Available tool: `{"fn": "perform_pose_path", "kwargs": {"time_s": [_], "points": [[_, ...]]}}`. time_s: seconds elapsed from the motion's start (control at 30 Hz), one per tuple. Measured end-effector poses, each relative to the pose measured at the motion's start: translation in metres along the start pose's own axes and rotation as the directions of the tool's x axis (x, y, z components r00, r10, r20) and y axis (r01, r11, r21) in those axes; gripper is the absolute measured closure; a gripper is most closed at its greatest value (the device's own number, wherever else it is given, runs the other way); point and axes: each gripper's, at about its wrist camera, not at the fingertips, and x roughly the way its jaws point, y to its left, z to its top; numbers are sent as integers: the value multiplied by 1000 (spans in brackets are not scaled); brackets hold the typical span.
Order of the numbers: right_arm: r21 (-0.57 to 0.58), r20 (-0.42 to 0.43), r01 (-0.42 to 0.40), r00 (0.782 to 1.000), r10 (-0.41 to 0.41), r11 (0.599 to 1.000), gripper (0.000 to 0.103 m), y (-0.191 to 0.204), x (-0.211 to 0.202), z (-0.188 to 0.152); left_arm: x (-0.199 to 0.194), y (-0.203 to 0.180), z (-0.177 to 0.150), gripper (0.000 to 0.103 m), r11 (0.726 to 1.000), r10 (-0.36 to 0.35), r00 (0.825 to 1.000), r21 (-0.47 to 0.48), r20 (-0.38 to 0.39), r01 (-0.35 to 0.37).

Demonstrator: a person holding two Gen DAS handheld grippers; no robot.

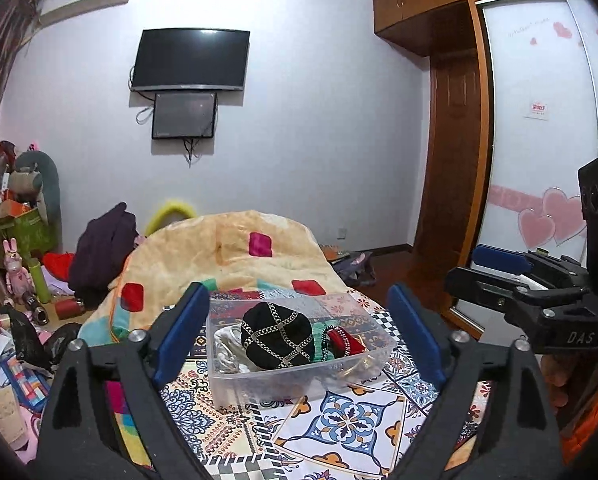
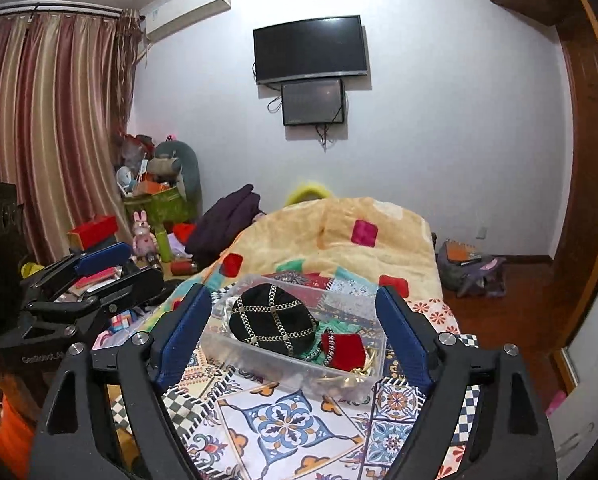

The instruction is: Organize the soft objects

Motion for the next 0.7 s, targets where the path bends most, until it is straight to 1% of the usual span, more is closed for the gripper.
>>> {"fn": "perform_pose_path", "kwargs": {"time_s": [0.03,0.13,0.2,0.3,0.47,0.7], "points": [[3,4,0,1000,0,1000,17,0,-1,-1,-2,-1,-1,8,1000,0,1000,0,2,0],[-3,19,20,1000,-20,1000,14,0,-3,-4,-1,-2,-3,8,1000,1,1000,2,3,-1],[-7,23,29,999,-29,1000,13,2,-6,-7,-1,-2,-4,8,1000,8,1000,6,3,-8],[-1,24,25,999,-25,1000,13,2,-7,-8,1,-2,-6,5,1000,11,1000,4,5,-11],[2,26,26,999,-26,1000,13,1,-8,-10,1,-2,-7,4,1000,25,1000,10,8,-25],[1,29,29,999,-29,1000,12,2,-10,-12,5,-1,-10,4,1000,22,1000,14,-4,-22]]}}
